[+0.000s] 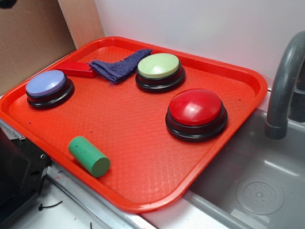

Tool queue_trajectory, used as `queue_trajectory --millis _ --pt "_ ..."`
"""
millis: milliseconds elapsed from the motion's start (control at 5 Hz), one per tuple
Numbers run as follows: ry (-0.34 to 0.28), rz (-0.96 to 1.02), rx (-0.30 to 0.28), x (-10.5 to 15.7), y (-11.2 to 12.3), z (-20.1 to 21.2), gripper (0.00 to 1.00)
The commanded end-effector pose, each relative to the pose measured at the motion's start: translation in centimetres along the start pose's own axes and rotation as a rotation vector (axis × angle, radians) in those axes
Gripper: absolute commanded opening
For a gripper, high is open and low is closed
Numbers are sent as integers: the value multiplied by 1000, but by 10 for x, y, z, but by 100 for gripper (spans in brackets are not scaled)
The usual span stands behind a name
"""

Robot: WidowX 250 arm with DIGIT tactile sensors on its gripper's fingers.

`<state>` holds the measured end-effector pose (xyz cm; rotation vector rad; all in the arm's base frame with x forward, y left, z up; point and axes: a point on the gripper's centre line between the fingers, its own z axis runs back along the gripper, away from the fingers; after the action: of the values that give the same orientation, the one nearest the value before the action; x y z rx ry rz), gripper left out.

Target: Push the purple button.

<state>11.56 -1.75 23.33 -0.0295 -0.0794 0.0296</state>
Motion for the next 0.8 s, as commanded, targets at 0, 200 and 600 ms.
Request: queue_trajectory --millis 0,200,600 --pt "0 0 0 0 0 0 100" --pt "-15 126 45 32 50 -34 100" --pt "-73 178 82 53 106 -90 100"
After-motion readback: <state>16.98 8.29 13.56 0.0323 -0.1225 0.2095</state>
